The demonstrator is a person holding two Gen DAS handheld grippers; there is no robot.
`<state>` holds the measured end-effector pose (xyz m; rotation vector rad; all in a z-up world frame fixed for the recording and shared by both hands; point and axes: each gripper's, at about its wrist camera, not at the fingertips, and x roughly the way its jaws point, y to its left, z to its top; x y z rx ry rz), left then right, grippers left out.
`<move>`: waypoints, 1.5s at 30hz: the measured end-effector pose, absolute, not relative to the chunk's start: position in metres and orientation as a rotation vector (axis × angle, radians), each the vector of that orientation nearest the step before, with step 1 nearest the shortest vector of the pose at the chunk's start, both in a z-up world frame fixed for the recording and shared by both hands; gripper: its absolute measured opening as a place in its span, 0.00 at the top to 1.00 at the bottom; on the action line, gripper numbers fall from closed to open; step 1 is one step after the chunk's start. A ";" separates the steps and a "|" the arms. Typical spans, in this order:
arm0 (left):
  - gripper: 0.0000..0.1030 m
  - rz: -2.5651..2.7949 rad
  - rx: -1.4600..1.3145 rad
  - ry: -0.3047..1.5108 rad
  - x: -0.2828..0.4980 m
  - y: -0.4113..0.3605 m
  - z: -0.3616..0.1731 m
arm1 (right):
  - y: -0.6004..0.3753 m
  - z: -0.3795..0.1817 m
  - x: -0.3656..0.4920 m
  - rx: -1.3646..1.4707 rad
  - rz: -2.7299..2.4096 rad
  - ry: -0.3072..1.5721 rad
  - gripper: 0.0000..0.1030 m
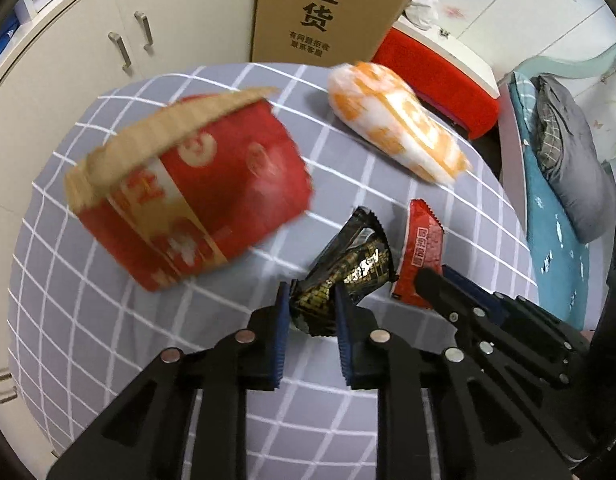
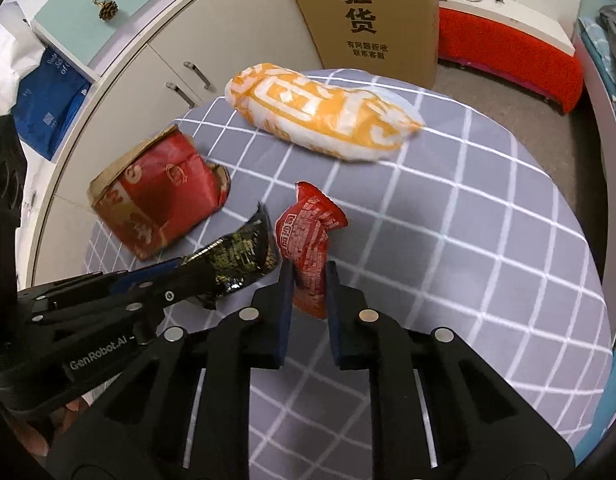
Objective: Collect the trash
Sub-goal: 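Carry the black wrapper and red packet over the blue bucket with both tools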
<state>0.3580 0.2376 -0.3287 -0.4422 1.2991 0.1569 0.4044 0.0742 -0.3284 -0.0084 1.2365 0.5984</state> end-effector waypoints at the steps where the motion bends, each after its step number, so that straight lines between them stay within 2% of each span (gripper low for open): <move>1: 0.81 0.153 -0.439 1.299 0.357 0.233 -0.327 | 0.066 -0.325 0.401 -0.002 0.596 1.233 0.85; 12: 0.81 0.045 -0.325 1.279 0.345 0.124 -0.295 | -0.044 -0.292 0.368 0.078 0.490 1.199 0.85; 30: 0.81 -0.222 -0.070 1.287 0.332 -0.118 -0.266 | -0.288 -0.258 0.303 0.254 0.201 1.126 0.85; 45: 0.80 -0.216 0.029 1.277 0.331 -0.188 -0.256 | -0.364 -0.252 0.285 0.329 0.138 1.078 0.84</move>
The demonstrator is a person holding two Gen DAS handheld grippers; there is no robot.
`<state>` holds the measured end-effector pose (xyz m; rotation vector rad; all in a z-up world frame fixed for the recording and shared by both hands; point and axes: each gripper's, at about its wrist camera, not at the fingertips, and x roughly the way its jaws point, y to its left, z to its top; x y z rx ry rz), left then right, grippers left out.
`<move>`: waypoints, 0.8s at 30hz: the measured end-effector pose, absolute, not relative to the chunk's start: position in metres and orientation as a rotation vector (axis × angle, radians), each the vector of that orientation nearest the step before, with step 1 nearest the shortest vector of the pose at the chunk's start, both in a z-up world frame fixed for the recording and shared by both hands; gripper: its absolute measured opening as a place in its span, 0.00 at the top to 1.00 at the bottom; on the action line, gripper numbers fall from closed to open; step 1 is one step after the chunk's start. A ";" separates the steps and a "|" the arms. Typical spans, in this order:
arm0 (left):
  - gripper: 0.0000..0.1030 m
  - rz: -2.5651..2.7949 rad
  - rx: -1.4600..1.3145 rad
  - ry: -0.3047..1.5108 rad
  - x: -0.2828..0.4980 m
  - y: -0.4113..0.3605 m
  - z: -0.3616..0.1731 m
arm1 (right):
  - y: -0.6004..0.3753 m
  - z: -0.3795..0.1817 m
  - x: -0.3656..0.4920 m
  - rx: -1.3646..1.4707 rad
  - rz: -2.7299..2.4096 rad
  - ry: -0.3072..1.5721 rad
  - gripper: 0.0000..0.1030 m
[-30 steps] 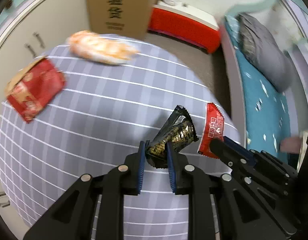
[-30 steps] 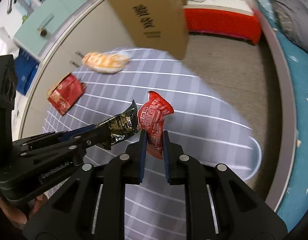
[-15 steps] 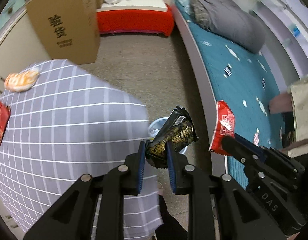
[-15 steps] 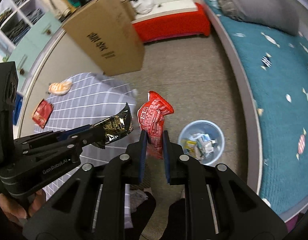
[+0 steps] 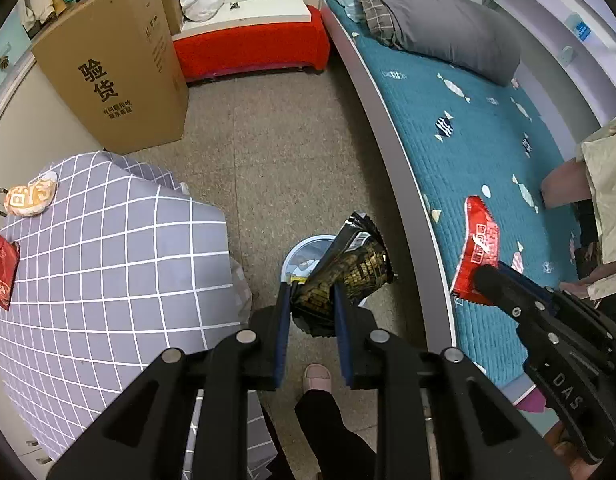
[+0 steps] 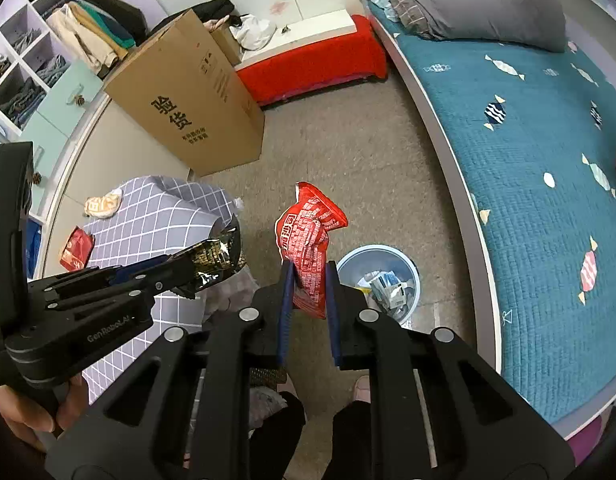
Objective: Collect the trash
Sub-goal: 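Carry the black wrapper and red packet over the blue bucket with both tools, then open the right tool to drop the red packet while the left tool drops the black wrapper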
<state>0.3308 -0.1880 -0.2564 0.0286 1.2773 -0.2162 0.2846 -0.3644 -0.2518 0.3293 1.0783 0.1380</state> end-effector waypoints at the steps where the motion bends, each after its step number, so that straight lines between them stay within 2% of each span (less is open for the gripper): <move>1: 0.80 -0.216 0.030 1.276 0.331 -0.188 -0.256 | -0.367 -0.252 0.285 0.335 0.136 1.075 0.82; 2: 0.80 -0.215 0.031 1.276 0.330 -0.188 -0.255 | -0.370 -0.251 0.285 0.344 0.130 1.066 0.82; 3: 0.80 -0.216 0.031 1.275 0.330 -0.188 -0.255 | -0.372 -0.251 0.285 0.357 0.128 1.057 0.77; 4: 0.80 -0.215 0.032 1.274 0.330 -0.188 -0.254 | -0.375 -0.251 0.285 0.371 0.125 1.051 0.59; 5: 0.80 -0.215 0.032 1.272 0.330 -0.189 -0.254 | -0.376 -0.251 0.285 0.372 0.118 1.048 0.47; 6: 0.80 -0.216 0.032 1.272 0.329 -0.192 -0.253 | -0.377 -0.250 0.284 0.373 0.112 1.038 0.41; 24: 0.80 -0.245 0.073 1.255 0.337 -0.217 -0.244 | -0.397 -0.243 0.282 0.394 0.091 1.015 0.41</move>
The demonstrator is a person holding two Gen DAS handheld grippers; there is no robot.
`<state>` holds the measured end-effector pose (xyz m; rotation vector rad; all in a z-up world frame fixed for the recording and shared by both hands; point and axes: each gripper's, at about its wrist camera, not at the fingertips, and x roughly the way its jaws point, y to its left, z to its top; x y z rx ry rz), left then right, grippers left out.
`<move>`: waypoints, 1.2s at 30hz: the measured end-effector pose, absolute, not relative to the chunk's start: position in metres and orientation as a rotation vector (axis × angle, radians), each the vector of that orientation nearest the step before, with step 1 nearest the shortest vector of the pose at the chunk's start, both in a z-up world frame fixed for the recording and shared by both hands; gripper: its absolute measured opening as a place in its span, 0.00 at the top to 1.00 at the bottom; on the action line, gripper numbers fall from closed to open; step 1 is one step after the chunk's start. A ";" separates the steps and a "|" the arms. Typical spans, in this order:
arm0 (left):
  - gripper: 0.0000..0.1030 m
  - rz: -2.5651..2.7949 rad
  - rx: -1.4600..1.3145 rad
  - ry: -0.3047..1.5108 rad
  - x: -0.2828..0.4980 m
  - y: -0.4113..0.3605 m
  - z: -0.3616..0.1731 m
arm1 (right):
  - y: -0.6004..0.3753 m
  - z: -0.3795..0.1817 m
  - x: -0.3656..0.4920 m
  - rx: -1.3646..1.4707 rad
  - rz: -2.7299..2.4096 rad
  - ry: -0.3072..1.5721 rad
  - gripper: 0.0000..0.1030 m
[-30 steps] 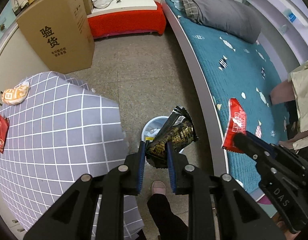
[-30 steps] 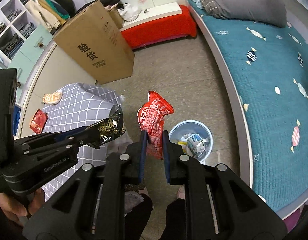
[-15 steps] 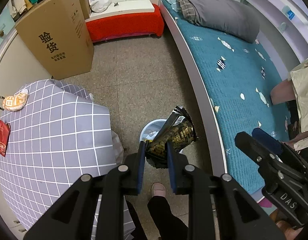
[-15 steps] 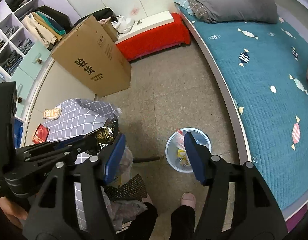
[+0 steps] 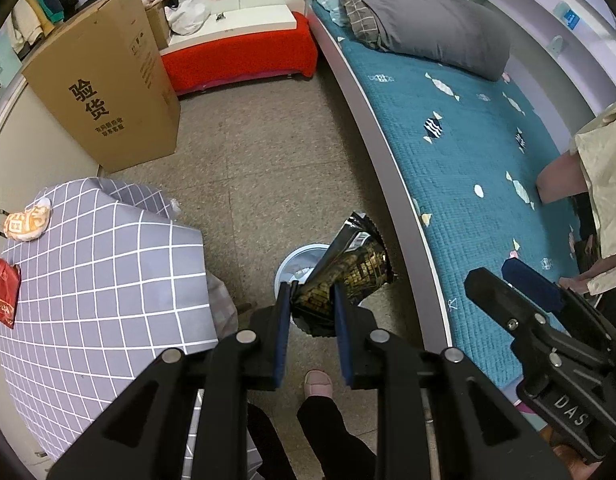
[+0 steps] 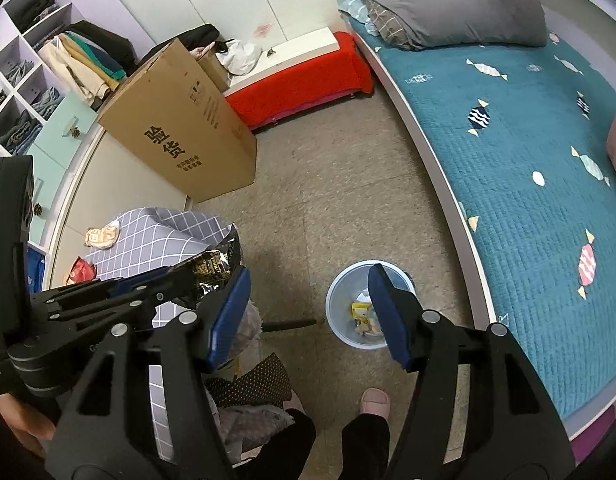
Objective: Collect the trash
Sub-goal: 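Open the right tool to drop the red packet while the left tool drops the black wrapper, then move both open tools back over the table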
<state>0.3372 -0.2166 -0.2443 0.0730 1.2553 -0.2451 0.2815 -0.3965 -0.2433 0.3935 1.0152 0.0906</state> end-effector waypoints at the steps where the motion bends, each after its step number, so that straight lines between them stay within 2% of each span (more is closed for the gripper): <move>1: 0.80 -0.247 0.076 1.255 0.337 -0.219 -0.244 | -0.398 -0.243 0.282 0.394 0.089 1.015 0.41; 15: 0.79 -0.286 0.103 1.242 0.340 -0.247 -0.241 | -0.423 -0.238 0.272 0.424 0.029 0.981 0.41; 18: 0.73 -0.288 0.105 1.241 0.340 -0.251 -0.241 | -0.425 -0.237 0.269 0.432 0.016 0.976 0.41; 20: 0.52 -0.277 0.106 1.240 0.340 -0.252 -0.241 | -0.427 -0.237 0.268 0.437 0.006 0.975 0.41; 21: 0.48 -0.272 0.103 1.236 0.340 -0.252 -0.240 | -0.428 -0.237 0.267 0.440 0.004 0.975 0.41; 36: 0.44 -0.238 0.054 1.238 0.338 -0.217 -0.232 | -0.399 -0.234 0.275 0.413 0.055 0.983 0.41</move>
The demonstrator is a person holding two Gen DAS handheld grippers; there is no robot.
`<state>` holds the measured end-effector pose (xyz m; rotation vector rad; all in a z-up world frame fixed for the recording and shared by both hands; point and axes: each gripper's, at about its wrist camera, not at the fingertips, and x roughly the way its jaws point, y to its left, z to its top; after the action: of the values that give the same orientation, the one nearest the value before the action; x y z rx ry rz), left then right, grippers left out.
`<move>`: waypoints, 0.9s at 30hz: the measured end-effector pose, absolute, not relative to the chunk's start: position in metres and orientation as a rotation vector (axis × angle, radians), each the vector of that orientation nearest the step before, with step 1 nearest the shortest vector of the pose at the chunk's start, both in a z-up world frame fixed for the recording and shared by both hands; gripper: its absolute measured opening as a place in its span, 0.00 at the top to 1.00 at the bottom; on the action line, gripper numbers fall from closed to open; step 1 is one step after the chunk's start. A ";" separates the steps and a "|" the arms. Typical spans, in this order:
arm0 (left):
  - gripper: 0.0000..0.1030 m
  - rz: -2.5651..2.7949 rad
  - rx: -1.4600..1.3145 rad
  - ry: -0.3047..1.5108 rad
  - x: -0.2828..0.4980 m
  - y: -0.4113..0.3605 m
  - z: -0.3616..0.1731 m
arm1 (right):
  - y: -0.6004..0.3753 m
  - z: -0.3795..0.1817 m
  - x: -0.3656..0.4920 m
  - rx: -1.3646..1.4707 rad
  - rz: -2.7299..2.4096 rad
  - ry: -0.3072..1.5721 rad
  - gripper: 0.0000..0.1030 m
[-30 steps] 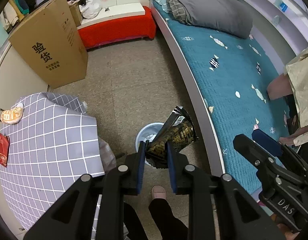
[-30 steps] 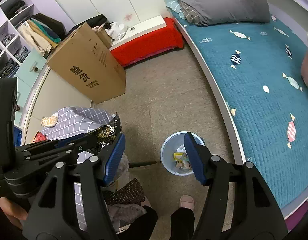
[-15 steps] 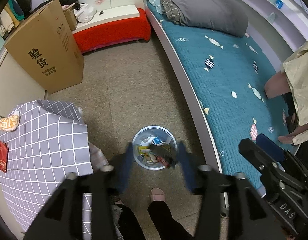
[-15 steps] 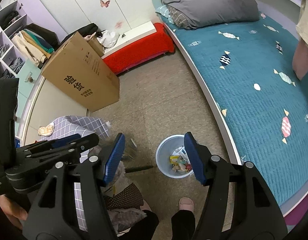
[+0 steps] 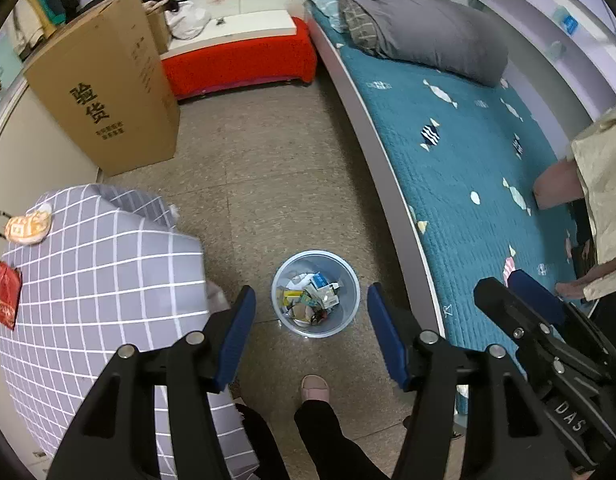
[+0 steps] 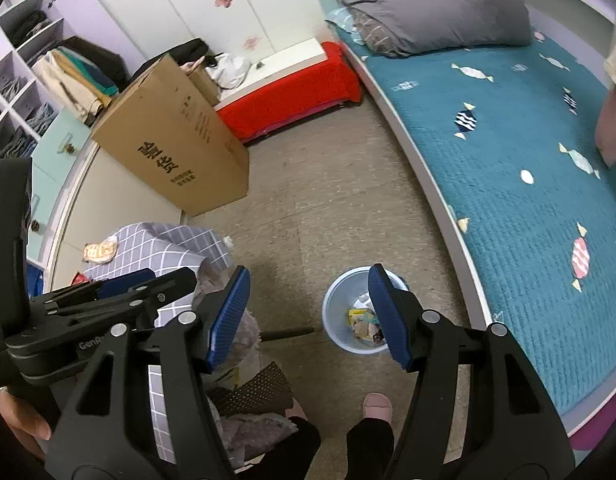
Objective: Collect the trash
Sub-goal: 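Move both open tools back over the table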
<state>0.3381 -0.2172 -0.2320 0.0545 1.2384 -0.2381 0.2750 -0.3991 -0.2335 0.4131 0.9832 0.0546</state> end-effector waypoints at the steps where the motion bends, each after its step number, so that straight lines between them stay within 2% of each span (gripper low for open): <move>1: 0.44 -0.231 0.049 1.235 0.338 -0.210 -0.230 | -0.394 -0.232 0.276 0.408 0.062 0.983 0.41; 11: 0.44 -0.104 -0.053 1.193 0.335 -0.120 -0.210 | -0.312 -0.217 0.305 0.323 0.211 0.983 0.41; 19: 0.44 0.086 -0.170 1.135 0.334 0.001 -0.192 | -0.217 -0.201 0.335 0.226 0.353 0.969 0.40; 27: 0.43 0.273 -0.263 1.105 0.330 0.128 -0.197 | -0.110 -0.205 0.368 0.144 0.465 0.981 0.37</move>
<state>0.3300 0.1281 -0.1972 -0.2625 1.1047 0.2734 0.3678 -0.1104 -0.2050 0.1438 0.9811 0.4647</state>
